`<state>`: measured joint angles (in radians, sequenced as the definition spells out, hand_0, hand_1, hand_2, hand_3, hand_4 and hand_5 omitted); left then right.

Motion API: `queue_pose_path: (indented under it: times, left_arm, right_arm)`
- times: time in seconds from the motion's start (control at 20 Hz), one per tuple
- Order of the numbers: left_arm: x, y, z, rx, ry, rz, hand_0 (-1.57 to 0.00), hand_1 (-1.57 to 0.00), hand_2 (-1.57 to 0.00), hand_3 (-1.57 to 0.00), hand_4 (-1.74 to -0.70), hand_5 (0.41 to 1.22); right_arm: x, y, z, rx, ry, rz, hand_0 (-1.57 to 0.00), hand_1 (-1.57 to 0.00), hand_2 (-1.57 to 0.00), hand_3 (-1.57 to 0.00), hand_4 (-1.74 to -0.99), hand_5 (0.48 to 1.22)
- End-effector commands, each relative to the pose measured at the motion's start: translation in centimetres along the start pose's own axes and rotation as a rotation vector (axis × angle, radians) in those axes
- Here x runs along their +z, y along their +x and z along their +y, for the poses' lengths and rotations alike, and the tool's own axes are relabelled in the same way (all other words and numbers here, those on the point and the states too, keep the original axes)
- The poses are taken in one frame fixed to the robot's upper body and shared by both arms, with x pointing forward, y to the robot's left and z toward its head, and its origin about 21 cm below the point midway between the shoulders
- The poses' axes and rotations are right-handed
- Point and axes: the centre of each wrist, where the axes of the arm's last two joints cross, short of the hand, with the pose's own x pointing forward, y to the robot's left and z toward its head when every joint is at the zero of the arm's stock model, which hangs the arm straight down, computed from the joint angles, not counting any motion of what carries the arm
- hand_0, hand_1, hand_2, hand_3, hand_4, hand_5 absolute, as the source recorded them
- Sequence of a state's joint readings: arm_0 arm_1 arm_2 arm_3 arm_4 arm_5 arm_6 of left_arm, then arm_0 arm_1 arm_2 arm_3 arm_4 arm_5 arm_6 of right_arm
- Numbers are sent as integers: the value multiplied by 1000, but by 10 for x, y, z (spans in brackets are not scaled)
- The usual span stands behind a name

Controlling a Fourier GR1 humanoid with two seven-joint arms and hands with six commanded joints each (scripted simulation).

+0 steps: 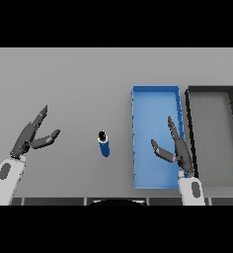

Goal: Pick up the blue pipe and place it into the blue bin.

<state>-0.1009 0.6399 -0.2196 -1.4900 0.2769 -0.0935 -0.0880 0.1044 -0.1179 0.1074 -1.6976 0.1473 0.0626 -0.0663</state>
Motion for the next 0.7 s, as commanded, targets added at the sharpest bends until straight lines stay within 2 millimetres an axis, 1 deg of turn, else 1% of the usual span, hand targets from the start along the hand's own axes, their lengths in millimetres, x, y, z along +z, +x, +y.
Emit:
queue_pose_path:
  times: [0.0,0.05,0.1,0.15,0.2,0.25,0.35,0.45,0.5,0.6,0.65]
  left_arm:
    - [0,-3,-1,-2,-14,7,1,1,1,1,-1080,596]
    - [0,-1,-5,2,-26,-3,1,1,1,1,-1080,600]
    - [1,-2,-6,11,-45,-1,1,1,1,1,-1085,604]
    - [3,0,-9,13,-69,-24,1,1,1,1,-1086,605]
    - [3,3,-9,9,-106,-35,1,1,1,1,-1090,596]
    - [5,7,-12,19,-150,-49,1,1,1,1,-1096,583]
    - [13,5,-23,26,-242,-55,1,1,1,1,-1102,554]
    - [14,13,-41,38,-310,-56,1,1,1,1,-1124,514]
    - [12,17,-52,36,-342,-59,1,1,1,1,-1141,503]
    - [14,11,-71,41,-388,-56,1,1,1,1,-1170,490]
    - [15,13,-77,27,-398,-68,1,1,1,1,-1176,484]
  right_arm:
    - [1,1,-1,17,-6,4,1,1,1,1,-1203,614]
    - [2,-1,1,18,-7,18,1,1,1,1,-1196,609]
    - [-3,4,-1,26,-17,26,1,1,1,1,-1186,601]
    - [-4,3,2,25,-13,27,1,1,1,1,-1185,597]
    - [-3,4,0,20,-14,16,1,1,1,1,-1186,598]
    - [-5,5,-1,32,-4,9,1,1,1,1,-1187,600]
    - [-4,4,-1,27,1,1,1,1,1,1,-1198,607]
    - [-4,2,-1,34,8,14,1,1,1,1,-1205,611]
    - [-3,2,-1,29,8,0,1,1,1,1,-1208,611]
    - [1,3,3,39,8,-9,1,1,1,1,-1211,613]
    - [-2,2,0,36,2,12,1,1,1,1,-1212,613]
